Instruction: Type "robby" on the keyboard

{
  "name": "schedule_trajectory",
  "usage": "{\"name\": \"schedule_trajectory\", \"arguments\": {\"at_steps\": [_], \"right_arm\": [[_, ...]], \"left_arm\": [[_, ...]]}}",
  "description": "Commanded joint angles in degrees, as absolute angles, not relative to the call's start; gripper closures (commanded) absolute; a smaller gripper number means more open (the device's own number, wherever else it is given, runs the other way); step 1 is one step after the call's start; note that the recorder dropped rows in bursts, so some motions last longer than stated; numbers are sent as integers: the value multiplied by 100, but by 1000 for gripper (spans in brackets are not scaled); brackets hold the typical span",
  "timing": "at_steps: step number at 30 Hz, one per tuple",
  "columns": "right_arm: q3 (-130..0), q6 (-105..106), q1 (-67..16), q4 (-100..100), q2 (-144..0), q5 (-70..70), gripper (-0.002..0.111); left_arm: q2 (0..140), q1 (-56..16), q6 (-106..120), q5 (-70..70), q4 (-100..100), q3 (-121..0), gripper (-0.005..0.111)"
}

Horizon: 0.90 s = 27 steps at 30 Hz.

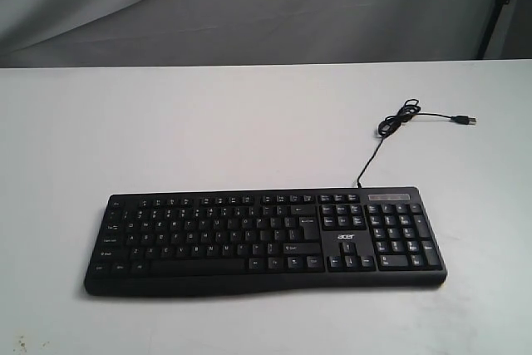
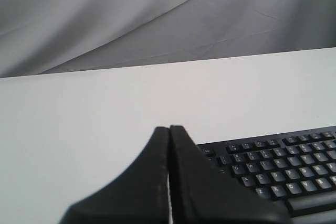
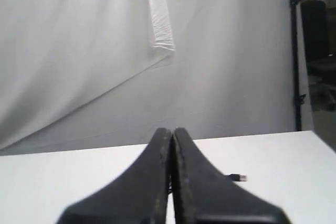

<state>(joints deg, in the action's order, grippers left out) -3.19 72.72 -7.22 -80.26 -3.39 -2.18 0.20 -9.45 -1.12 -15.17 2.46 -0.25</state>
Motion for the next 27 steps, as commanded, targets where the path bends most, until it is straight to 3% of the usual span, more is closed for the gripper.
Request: {"name": "schedule_trajectory", "arguments": {"at_steps": [1, 8, 16, 27], "right_arm": [[-307, 5003, -671, -7551, -316, -45, 108], [-307, 1033, -647, -4380, -316, -103, 108], [-95, 741, -510, -1565, -145, 981, 108], [0, -80, -510, -558, 0, 1361, 108]], "left_arm": [[0, -982, -128, -1486, 274, 0, 107], [0, -982, -128, -1486, 274, 0, 107], [0, -982, -128, -1486, 274, 0, 107], [0, -982, -128, -1486, 274, 0, 107]]}}
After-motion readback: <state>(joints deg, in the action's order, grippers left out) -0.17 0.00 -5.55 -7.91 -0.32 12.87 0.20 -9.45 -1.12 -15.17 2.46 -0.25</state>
